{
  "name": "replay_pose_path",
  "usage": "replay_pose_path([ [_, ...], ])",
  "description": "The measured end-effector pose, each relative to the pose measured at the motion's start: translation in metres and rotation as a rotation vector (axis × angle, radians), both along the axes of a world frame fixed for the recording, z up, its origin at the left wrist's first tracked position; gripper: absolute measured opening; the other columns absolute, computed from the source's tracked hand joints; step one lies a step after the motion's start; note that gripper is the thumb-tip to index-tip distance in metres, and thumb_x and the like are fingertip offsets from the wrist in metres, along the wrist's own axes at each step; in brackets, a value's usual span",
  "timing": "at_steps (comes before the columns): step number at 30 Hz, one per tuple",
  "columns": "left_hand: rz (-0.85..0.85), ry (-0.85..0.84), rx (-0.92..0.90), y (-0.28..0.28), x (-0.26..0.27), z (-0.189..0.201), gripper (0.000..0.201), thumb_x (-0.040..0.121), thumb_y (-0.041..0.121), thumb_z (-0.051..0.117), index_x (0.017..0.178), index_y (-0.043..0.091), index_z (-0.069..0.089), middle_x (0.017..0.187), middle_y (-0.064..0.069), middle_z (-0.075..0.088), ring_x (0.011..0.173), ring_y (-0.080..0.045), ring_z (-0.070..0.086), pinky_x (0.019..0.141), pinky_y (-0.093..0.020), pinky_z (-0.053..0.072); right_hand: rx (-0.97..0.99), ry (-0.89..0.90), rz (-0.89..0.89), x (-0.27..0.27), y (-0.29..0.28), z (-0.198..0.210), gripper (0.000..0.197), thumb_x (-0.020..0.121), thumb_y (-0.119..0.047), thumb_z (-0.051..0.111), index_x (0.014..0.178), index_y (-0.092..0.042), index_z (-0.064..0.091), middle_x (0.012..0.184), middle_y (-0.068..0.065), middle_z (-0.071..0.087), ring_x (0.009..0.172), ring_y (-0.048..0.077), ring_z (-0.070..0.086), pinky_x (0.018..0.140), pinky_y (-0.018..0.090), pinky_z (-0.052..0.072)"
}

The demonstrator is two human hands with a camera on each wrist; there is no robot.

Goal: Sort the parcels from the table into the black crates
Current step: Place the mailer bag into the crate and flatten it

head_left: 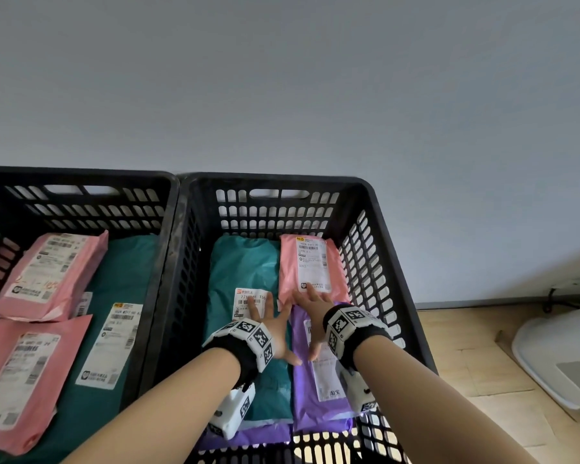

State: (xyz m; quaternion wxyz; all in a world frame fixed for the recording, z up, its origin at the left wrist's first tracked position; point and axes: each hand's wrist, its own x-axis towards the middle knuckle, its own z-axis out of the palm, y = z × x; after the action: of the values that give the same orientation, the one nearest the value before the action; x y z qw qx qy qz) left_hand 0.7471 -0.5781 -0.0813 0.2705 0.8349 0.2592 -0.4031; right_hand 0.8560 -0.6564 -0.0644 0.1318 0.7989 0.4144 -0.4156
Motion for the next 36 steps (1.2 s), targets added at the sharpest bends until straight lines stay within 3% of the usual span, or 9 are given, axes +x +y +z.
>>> replay_pose_path([
  [6,0.025,-0.067,-0.018,0.006,-0.002,0.021,0.115,0.078,0.047,0.072,0.148,0.032,-0.018,0.153,-0.008,-0.031,0.135,-0.046,-0.028,0.113,-0.061,0.0,-0.003,-0.036,-0.058,-0.006,0.005,0.017,0.124,0.066,-0.018,0.086,0.152,-0.03,-0.003,0.158,0.007,-0.017,0.146,0.035,-0.003,0.116,0.054,0.017],
  [12,0.014,-0.173,0.026,0.007,-0.011,0.045,0.1,0.086,0.043,0.064,0.151,0.026,-0.01,0.155,-0.013,-0.023,0.141,-0.042,-0.018,0.117,-0.053,-0.001,0.104,-0.045,-0.188,-0.012,-0.002,0.048,0.109,0.078,-0.02,0.077,0.153,-0.019,-0.002,0.16,0.008,-0.005,0.146,0.028,0.015,0.115,0.04,0.022],
  [18,0.047,-0.33,0.152,0.008,-0.022,0.094,0.082,0.096,0.039,0.048,0.151,0.017,-0.008,0.157,-0.02,-0.009,0.144,-0.039,-0.012,0.117,-0.048,0.0,0.325,-0.059,-0.285,-0.017,0.002,0.078,0.104,0.078,-0.031,0.077,0.153,-0.019,0.006,0.16,0.006,0.01,0.146,0.028,0.016,0.118,0.045,0.018],
  [22,0.194,-0.39,0.186,0.014,-0.031,0.123,0.078,0.096,0.041,0.047,0.152,0.024,-0.004,0.157,-0.018,-0.009,0.145,-0.039,-0.004,0.118,-0.047,0.008,0.488,-0.011,-0.326,-0.025,0.0,0.11,0.094,0.083,-0.023,0.072,0.153,-0.015,0.011,0.158,0.007,0.019,0.145,0.025,0.02,0.118,0.039,0.019],
  [28,0.338,-0.582,0.251,0.004,-0.049,0.187,0.069,0.098,0.038,0.044,0.152,0.017,0.005,0.157,-0.023,-0.001,0.143,-0.038,0.017,0.117,-0.042,0.019,0.692,0.079,-0.293,-0.048,-0.002,0.167,0.084,0.087,-0.022,0.068,0.152,-0.01,0.015,0.155,0.013,0.025,0.14,0.027,0.03,0.112,0.035,0.026],
  [33,0.49,-0.723,0.242,-0.008,-0.097,0.22,0.07,0.099,0.035,0.043,0.152,0.019,0.001,0.158,-0.018,-0.002,0.146,-0.031,0.003,0.118,-0.034,0.01,0.85,0.165,-0.233,-0.081,-0.001,0.198,0.08,0.089,-0.024,0.066,0.151,-0.008,0.019,0.155,0.013,0.026,0.14,0.026,0.03,0.112,0.032,0.029],
  [36,0.58,-0.799,0.258,-0.019,-0.136,0.234,0.069,0.099,0.034,0.043,0.152,0.02,0.001,0.158,-0.015,0.001,0.144,-0.029,0.018,0.11,-0.028,0.026,0.928,0.295,-0.27,-0.109,0.005,0.21,0.076,0.089,-0.02,0.064,0.151,-0.009,0.021,0.151,0.013,0.031,0.128,0.025,0.043,0.101,0.033,0.041],
])
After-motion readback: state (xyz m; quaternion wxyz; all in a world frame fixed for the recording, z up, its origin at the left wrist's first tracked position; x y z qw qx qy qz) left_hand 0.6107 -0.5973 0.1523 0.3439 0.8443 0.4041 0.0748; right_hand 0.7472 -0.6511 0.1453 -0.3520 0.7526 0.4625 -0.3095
